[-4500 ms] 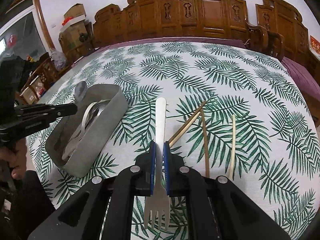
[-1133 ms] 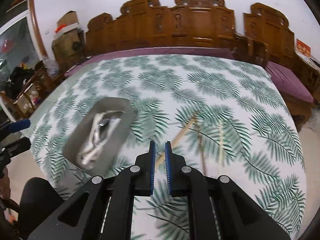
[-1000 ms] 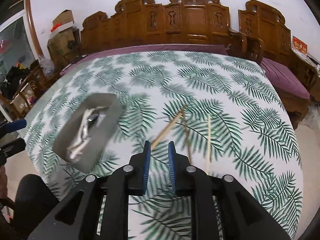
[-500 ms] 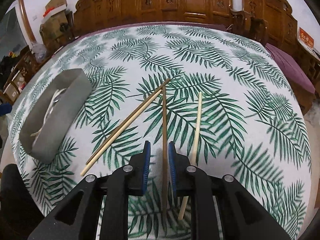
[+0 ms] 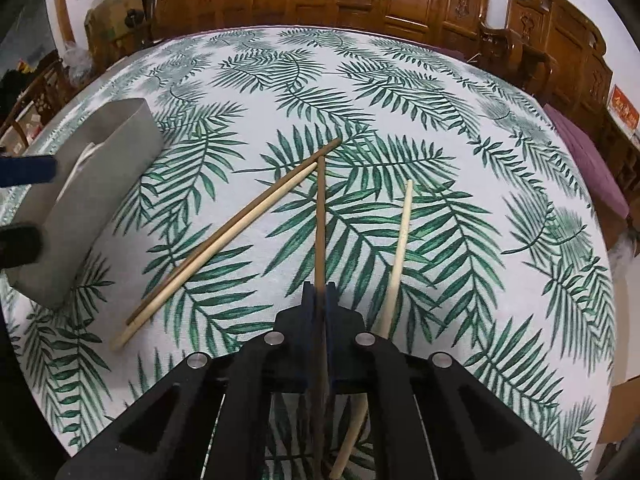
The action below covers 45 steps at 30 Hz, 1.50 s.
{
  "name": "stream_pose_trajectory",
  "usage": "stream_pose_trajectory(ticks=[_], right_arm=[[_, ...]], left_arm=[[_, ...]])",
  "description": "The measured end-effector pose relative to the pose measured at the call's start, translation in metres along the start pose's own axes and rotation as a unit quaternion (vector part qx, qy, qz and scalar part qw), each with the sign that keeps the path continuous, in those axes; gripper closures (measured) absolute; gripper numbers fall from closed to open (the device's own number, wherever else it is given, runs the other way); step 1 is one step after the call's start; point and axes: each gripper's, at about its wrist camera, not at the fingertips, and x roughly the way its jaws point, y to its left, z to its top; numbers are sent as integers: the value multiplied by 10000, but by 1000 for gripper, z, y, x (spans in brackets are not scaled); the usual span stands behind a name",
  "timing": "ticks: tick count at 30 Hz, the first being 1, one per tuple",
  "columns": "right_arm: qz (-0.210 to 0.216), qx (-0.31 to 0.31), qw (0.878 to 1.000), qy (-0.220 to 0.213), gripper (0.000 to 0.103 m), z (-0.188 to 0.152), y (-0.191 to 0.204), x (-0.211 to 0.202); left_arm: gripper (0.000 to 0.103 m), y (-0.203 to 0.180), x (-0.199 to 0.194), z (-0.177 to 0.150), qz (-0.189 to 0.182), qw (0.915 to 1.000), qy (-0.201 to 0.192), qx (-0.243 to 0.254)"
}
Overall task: Organize utensils
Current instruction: 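Grasp a second wooden chopstick with the left tool while the right tool holds its chopstick, then carry the chopstick into the metal tray and open the left tool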
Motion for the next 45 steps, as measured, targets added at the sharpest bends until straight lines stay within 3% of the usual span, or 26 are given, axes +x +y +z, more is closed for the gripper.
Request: stream_pose_trajectory(ticks=[13, 25, 30, 34, 45], right_arm=[[213, 341, 9986, -344, 97, -6, -14, -40], [261, 468, 9974, -480, 97, -15, -20, -58], [241, 462, 9973, -520, 97, -19, -19, -66], [192, 468, 9973, -537, 97, -22, -20, -71], [111, 540, 9959, -717, 97, -27, -14, -100]], left_arm=[[61, -15, 65, 13, 66, 9980, 574, 253], [63, -9, 91, 22, 134, 9962, 859, -43], [69, -15, 92, 22, 356, 9956, 858, 114], [98, -11, 90, 22, 286, 9960, 850, 22], [99, -7, 50, 8, 266, 9982, 538, -18]])
